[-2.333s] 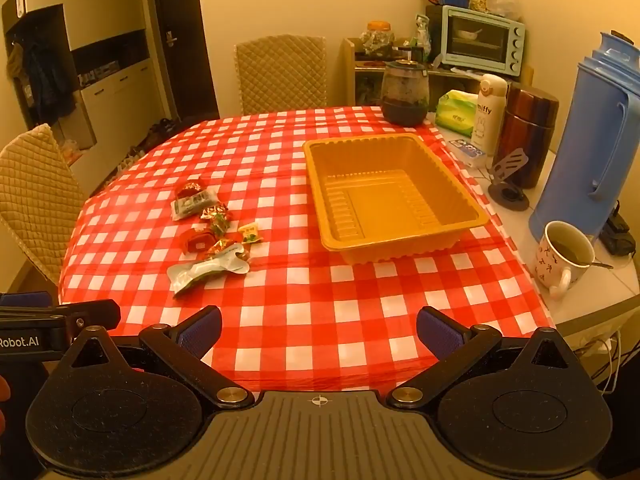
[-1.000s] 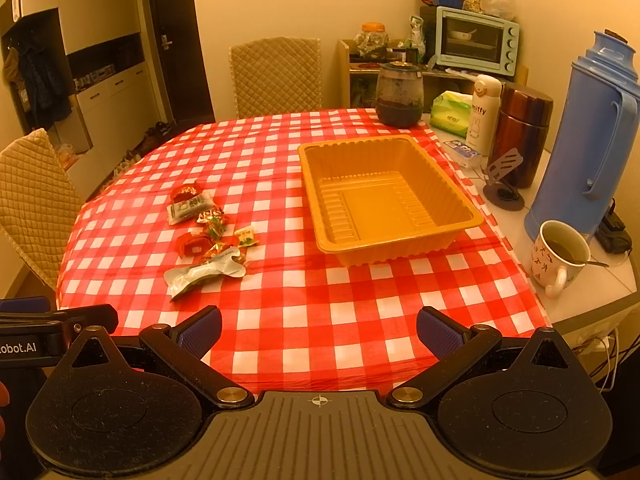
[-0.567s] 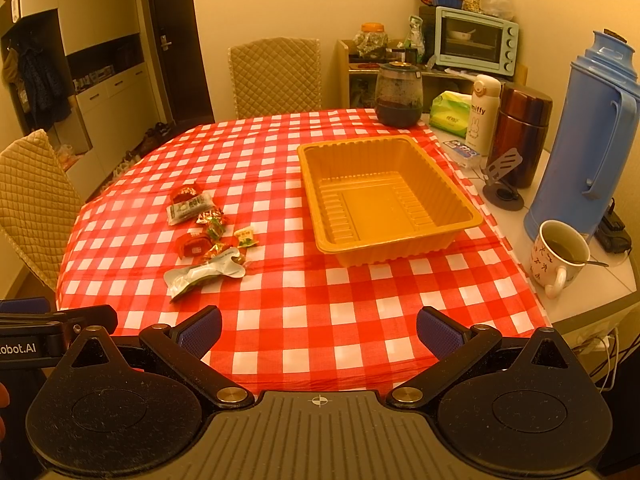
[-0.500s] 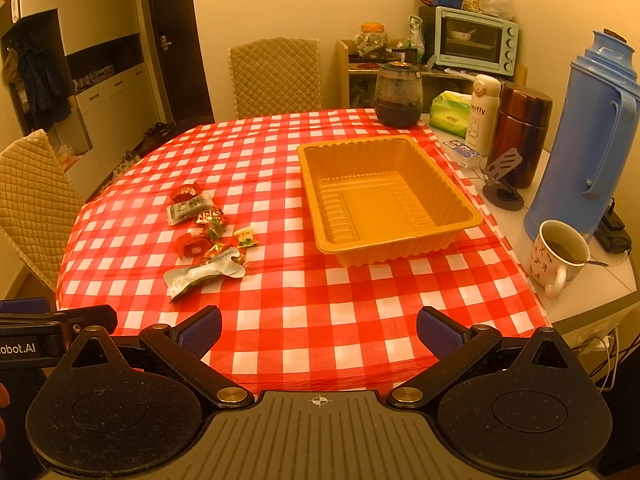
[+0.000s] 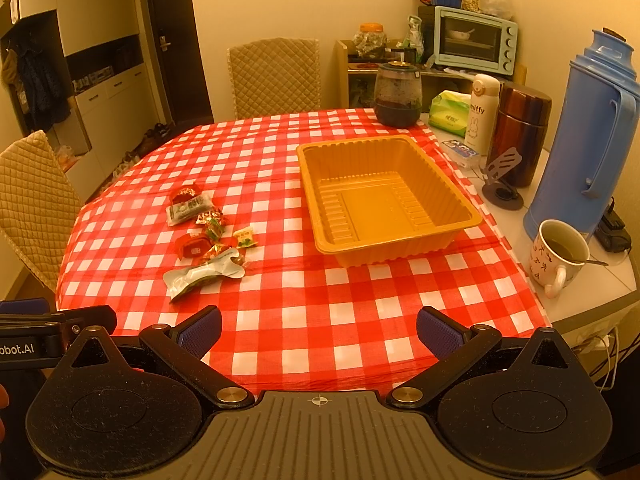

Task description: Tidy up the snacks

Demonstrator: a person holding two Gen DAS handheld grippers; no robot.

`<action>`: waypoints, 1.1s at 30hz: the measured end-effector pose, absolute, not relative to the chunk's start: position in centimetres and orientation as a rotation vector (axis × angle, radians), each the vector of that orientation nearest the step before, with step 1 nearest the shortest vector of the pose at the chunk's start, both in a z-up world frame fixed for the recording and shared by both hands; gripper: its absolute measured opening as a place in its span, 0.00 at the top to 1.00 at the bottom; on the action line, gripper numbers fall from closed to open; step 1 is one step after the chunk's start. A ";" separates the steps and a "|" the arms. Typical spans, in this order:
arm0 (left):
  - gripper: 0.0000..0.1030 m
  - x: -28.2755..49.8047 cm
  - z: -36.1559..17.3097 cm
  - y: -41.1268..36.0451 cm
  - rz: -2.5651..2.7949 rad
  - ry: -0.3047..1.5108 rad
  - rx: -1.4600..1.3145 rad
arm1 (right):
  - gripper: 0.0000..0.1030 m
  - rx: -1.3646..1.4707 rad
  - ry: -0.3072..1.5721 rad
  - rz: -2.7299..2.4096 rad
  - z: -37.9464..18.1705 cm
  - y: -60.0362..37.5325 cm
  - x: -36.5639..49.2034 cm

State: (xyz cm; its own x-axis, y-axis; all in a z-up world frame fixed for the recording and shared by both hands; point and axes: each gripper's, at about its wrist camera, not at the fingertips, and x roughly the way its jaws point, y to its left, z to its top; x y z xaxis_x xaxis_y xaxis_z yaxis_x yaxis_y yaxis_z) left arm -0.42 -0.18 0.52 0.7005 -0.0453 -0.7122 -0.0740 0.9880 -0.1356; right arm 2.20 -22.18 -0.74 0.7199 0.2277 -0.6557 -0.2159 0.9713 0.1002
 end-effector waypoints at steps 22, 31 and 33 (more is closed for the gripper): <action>0.07 2.5 -1.4 2.6 -0.002 0.818 -0.118 | 0.01 0.069 0.693 0.249 -1.7 -22.2 4.0; 0.16 8.3 -4.6 3.6 -0.135 0.852 0.064 | 0.01 0.089 0.706 0.244 -4.6 -21.1 7.5; 0.19 9.7 -5.6 3.6 -0.178 0.855 0.105 | 0.02 0.096 0.712 0.242 -5.4 -20.8 8.4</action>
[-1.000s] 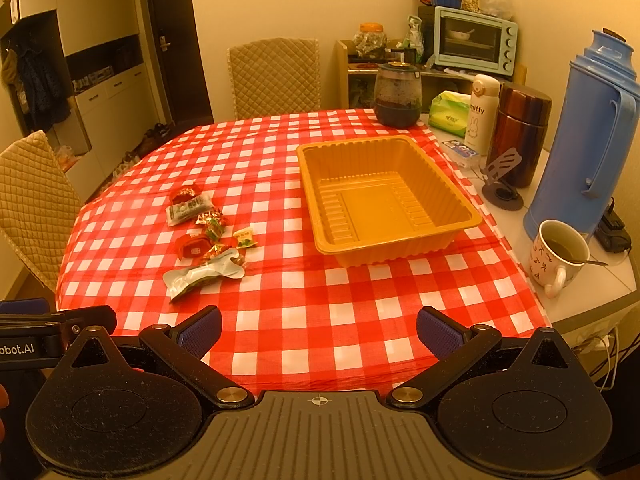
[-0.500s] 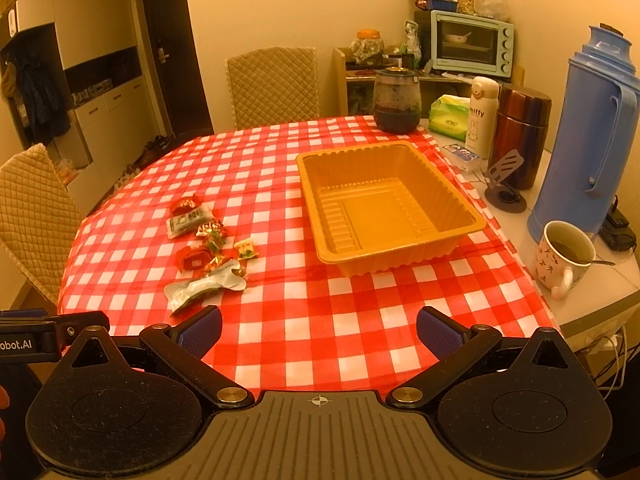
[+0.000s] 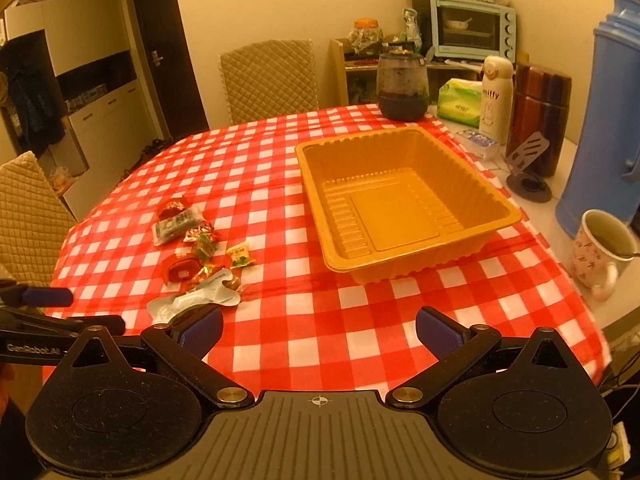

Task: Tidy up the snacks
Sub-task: 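Grasp the silver foil packet with the left gripper while the right tool approaches the snacks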

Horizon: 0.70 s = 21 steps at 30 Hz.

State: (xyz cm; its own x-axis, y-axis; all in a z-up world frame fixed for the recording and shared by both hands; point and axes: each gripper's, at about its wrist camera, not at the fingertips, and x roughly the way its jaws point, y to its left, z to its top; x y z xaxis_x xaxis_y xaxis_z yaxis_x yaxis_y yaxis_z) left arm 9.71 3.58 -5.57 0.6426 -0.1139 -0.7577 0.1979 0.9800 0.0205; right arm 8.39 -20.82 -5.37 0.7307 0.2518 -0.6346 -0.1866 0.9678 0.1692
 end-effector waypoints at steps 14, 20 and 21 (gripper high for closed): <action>0.57 16.1 -11.3 2.1 -0.397 0.877 0.305 | 0.18 0.141 0.800 0.220 -11.2 -19.3 13.8; 0.67 17.1 -12.2 1.1 -0.471 0.880 0.353 | 0.18 0.149 0.829 0.213 -12.6 -19.3 14.4; 0.69 17.1 -12.3 1.0 -0.474 0.881 0.354 | 0.18 0.149 0.833 0.214 -12.6 -19.2 14.4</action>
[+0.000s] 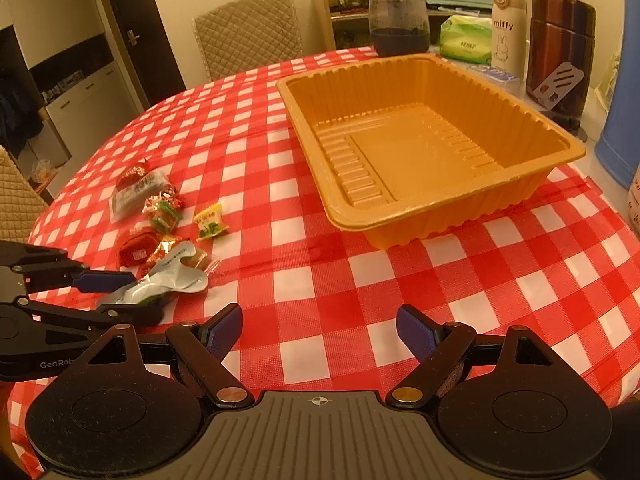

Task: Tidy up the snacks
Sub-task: 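Grasp the silver foil packet with the left gripper while the right tool approaches the snacks, then grasp a small clear-wrapped candy with the right gripper while the left lifts the foil packet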

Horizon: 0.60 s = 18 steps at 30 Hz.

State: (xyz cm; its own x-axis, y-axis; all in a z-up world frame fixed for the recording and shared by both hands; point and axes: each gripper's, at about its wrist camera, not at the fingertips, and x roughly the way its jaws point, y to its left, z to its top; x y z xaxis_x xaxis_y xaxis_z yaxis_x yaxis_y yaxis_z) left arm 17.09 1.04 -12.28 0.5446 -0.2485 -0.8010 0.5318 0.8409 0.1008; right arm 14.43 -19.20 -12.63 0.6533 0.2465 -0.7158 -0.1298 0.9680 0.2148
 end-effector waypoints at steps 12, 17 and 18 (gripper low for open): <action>0.73 13.3 -11.0 4.2 -0.336 0.880 0.219 | 0.18 0.146 0.810 0.288 -12.3 -17.4 14.7; 0.73 12.7 -10.8 6.9 -0.214 0.868 0.111 | 0.26 0.094 0.782 0.389 -12.2 -15.0 15.4; 0.73 12.7 -10.7 7.4 -0.202 0.864 0.096 | 0.28 0.070 0.776 0.412 -12.2 -14.3 15.7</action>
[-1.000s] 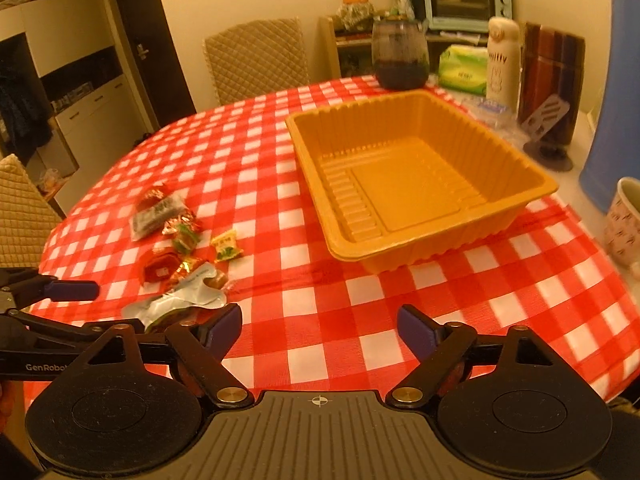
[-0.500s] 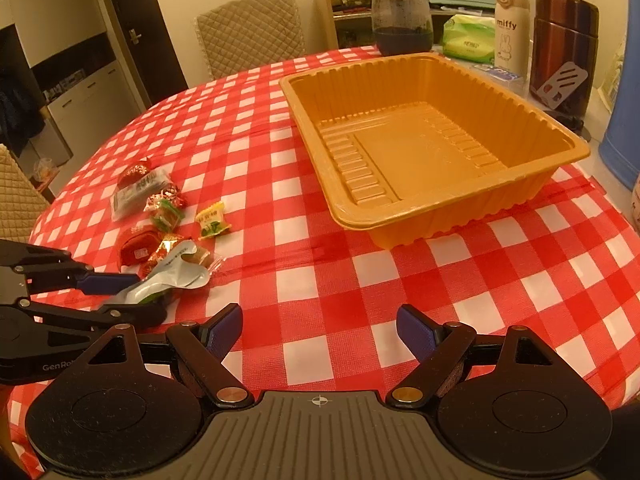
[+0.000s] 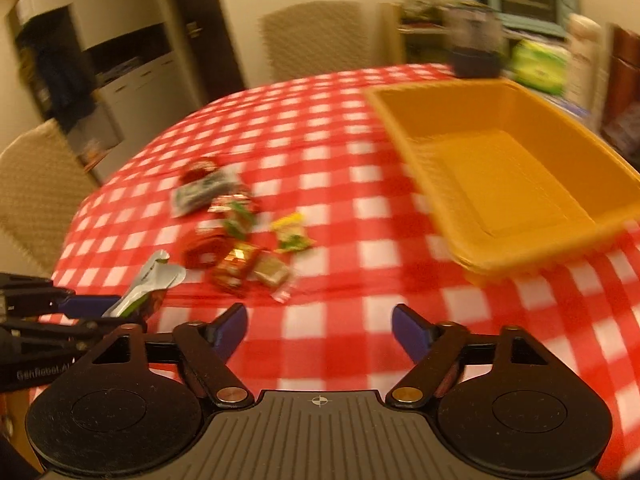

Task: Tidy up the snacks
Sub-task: 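Grasp a small clear-wrapped candy with the right gripper while the left lifts the foil packet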

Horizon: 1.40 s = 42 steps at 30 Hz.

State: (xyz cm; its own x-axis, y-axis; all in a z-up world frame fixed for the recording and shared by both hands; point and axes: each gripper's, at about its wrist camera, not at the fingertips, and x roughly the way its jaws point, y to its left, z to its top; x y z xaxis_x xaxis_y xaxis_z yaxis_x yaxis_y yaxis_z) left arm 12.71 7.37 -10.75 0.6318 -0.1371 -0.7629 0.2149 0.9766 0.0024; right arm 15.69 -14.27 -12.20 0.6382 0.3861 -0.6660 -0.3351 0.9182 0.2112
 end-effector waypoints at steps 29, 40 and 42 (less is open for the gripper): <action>0.71 14.1 -12.6 7.0 -0.189 0.885 0.094 | 0.79 -0.173 0.752 0.559 -13.8 -9.6 19.2; 0.73 13.5 -11.6 6.2 -0.176 0.869 0.109 | 0.79 -0.129 0.705 0.501 -12.1 -11.1 17.8; 0.73 13.4 -11.0 6.1 -0.174 0.853 0.108 | 0.79 -0.113 0.688 0.495 -11.5 -11.4 17.3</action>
State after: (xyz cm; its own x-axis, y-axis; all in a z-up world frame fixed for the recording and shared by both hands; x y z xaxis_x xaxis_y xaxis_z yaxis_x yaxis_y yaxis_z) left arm 13.37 6.09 -11.04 0.6445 -0.1092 -0.7568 0.1955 0.9804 0.0250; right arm 17.26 -11.41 -11.50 0.6621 0.4004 -0.6335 -0.4734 0.8788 0.0606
